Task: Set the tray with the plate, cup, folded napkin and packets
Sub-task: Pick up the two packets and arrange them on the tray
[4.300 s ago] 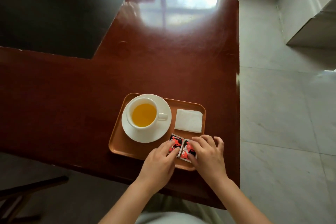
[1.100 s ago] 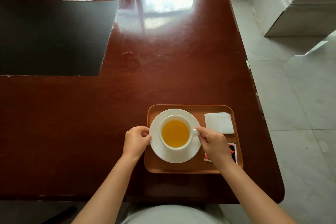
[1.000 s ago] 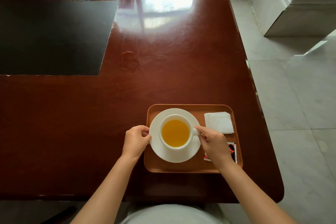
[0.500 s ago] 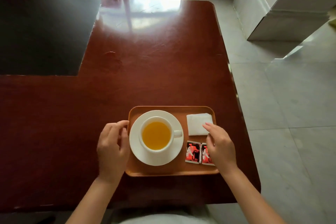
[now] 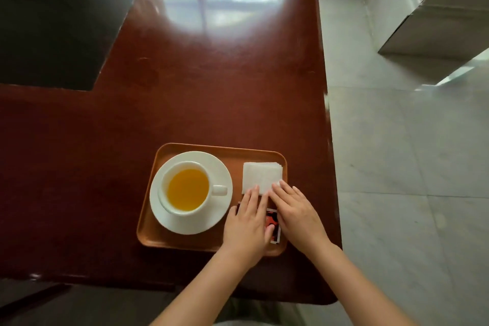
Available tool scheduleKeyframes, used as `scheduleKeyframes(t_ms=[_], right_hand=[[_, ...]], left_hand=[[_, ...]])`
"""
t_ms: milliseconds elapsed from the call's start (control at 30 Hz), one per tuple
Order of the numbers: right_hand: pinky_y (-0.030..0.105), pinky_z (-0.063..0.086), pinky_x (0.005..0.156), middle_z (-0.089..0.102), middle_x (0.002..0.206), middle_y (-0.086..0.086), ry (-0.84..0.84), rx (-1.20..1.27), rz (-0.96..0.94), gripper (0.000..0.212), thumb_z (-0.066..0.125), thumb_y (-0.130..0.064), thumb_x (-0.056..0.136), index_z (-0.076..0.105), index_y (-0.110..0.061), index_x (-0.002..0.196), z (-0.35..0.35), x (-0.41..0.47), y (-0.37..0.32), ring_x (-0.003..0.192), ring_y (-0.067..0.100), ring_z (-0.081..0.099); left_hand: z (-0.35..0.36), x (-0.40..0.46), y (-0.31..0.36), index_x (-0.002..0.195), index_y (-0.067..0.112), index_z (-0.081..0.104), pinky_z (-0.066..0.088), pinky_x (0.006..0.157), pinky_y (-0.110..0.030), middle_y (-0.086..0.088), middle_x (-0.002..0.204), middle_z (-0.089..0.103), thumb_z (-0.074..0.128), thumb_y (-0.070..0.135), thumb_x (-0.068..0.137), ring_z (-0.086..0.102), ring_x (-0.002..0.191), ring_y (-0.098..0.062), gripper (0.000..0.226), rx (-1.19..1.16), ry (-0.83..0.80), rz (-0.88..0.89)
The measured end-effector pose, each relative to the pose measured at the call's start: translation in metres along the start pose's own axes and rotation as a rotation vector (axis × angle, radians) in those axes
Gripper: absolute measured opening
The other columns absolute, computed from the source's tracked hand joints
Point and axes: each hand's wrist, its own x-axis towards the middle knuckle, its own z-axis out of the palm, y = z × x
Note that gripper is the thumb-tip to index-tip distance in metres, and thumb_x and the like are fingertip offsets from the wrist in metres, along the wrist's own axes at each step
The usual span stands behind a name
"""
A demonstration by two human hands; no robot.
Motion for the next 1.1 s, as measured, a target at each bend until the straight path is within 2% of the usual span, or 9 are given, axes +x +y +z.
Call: scheduleKeyframes(t_ms=[167,600,667,767,833,967,1100], right_hand=[[0.043,0.023,0.108,0.051,0.136,0.014,0.012,-0.016,-0.04,0.054,0.066,-0.004,0.081,0.047,-0.007,0.132,0.001,0.0,0.006,0.131,0.027,0.041],[0.045,0.027,0.108,0.051,0.137,0.014,0.051,0.017,-0.05,0.05,0.063,-0.003,0.083,0.049,-0.008,0.131,0.004,0.002,-0.002,0.132,0.028,0.04],[0.046,0.03,0.107,0.055,0.134,0.014,0.1,0.022,-0.023,0.047,0.065,-0.005,0.082,0.053,-0.008,0.127,0.001,0.0,-0.003,0.129,0.028,0.045],[0.046,0.035,0.105,0.063,0.124,0.012,0.214,0.041,0.006,0.039,0.071,-0.01,0.078,0.063,-0.008,0.116,0.0,-0.015,-0.005,0.121,0.027,0.054],[0.044,0.039,0.103,0.066,0.118,0.009,0.233,0.036,-0.04,0.036,0.074,-0.011,0.075,0.067,-0.01,0.111,0.007,-0.032,-0.009,0.117,0.024,0.058],[0.043,0.045,0.099,0.069,0.114,0.006,0.207,0.027,-0.087,0.033,0.075,-0.014,0.075,0.07,-0.011,0.107,0.021,-0.053,-0.018,0.112,0.022,0.061],[0.042,0.05,0.094,0.07,0.111,0.009,0.222,0.048,-0.014,0.037,0.078,-0.014,0.073,0.069,-0.008,0.108,0.024,-0.05,-0.024,0.107,0.025,0.063]], left_hand=[[0.011,0.0,0.001,0.147,0.019,-0.006,0.018,0.115,-0.042,-0.004,0.159,-0.008,0.025,0.05,0.096,-0.008,0.145,-0.019,0.068,0.052,-0.005,-0.059],[0.005,-0.003,-0.005,0.148,0.02,-0.003,0.021,0.115,-0.037,-0.005,0.159,-0.004,0.026,0.048,0.097,-0.006,0.145,-0.018,0.065,0.0,0.052,-0.051],[0.001,-0.008,-0.003,0.149,0.019,0.002,0.023,0.114,-0.035,-0.005,0.159,0.002,0.027,0.047,0.097,-0.002,0.145,-0.018,0.063,-0.037,0.097,-0.045],[-0.002,-0.029,-0.005,0.146,0.017,0.027,0.032,0.108,-0.031,-0.007,0.154,0.028,0.033,0.042,0.096,0.019,0.143,-0.019,0.057,-0.055,0.23,0.019],[0.003,-0.047,-0.012,0.142,0.018,0.036,0.036,0.105,-0.033,-0.005,0.15,0.037,0.037,0.04,0.093,0.028,0.139,-0.018,0.054,-0.051,0.27,0.072],[0.018,-0.069,-0.025,0.142,0.023,0.037,0.043,0.1,-0.04,-0.003,0.149,0.038,0.056,0.042,0.086,0.033,0.137,-0.019,0.062,0.019,0.184,0.098],[0.019,-0.071,-0.028,0.138,0.022,0.044,0.047,0.096,-0.039,-0.003,0.147,0.041,0.06,0.047,0.082,0.036,0.135,-0.018,0.064,0.076,0.142,0.076]])
